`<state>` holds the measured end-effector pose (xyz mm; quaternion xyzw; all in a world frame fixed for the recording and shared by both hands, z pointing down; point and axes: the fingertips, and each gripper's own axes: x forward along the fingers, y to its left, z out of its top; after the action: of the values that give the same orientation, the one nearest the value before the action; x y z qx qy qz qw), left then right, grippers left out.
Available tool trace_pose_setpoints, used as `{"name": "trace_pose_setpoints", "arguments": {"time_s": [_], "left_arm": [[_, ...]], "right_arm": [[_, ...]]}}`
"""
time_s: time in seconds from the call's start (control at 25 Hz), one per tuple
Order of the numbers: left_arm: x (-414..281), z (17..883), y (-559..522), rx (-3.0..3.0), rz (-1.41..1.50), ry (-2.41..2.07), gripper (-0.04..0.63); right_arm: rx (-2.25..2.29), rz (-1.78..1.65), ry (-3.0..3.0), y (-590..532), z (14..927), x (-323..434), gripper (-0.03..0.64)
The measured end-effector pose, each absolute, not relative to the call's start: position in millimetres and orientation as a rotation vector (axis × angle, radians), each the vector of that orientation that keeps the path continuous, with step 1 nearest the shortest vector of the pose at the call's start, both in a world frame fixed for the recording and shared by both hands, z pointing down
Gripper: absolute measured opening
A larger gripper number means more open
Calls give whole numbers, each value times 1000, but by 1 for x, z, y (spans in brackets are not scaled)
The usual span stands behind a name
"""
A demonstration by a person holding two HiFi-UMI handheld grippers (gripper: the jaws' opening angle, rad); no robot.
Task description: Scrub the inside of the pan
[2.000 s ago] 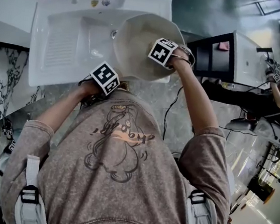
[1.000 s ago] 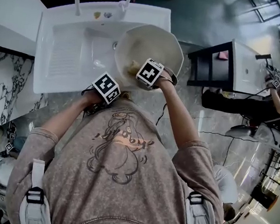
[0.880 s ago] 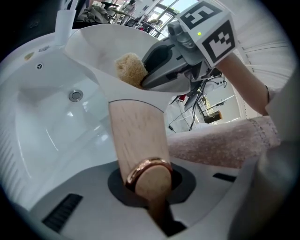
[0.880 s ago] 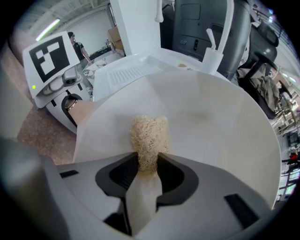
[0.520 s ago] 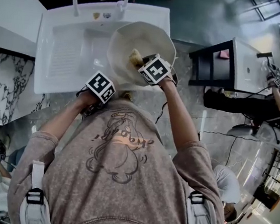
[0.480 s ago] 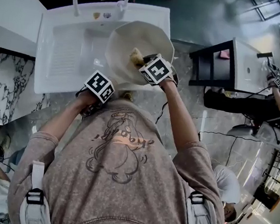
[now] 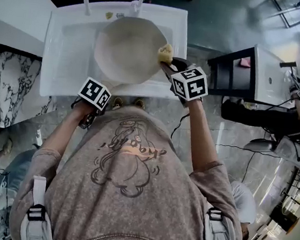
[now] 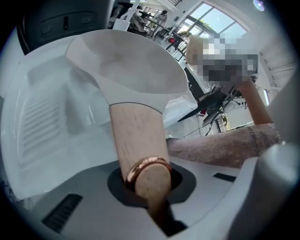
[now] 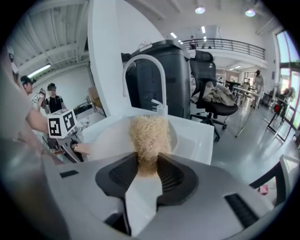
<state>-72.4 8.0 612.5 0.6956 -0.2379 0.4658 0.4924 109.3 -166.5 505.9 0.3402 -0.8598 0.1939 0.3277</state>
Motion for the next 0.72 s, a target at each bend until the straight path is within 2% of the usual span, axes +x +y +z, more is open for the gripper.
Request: {"name": "trace_pose_setpoints", "arguments": {"time_s": [0.72], "left_arm": [[-101, 586, -22, 1626, 854, -883, 34]], "right_arm": [[1197, 745, -2276, -100, 552, 131, 143]]}}
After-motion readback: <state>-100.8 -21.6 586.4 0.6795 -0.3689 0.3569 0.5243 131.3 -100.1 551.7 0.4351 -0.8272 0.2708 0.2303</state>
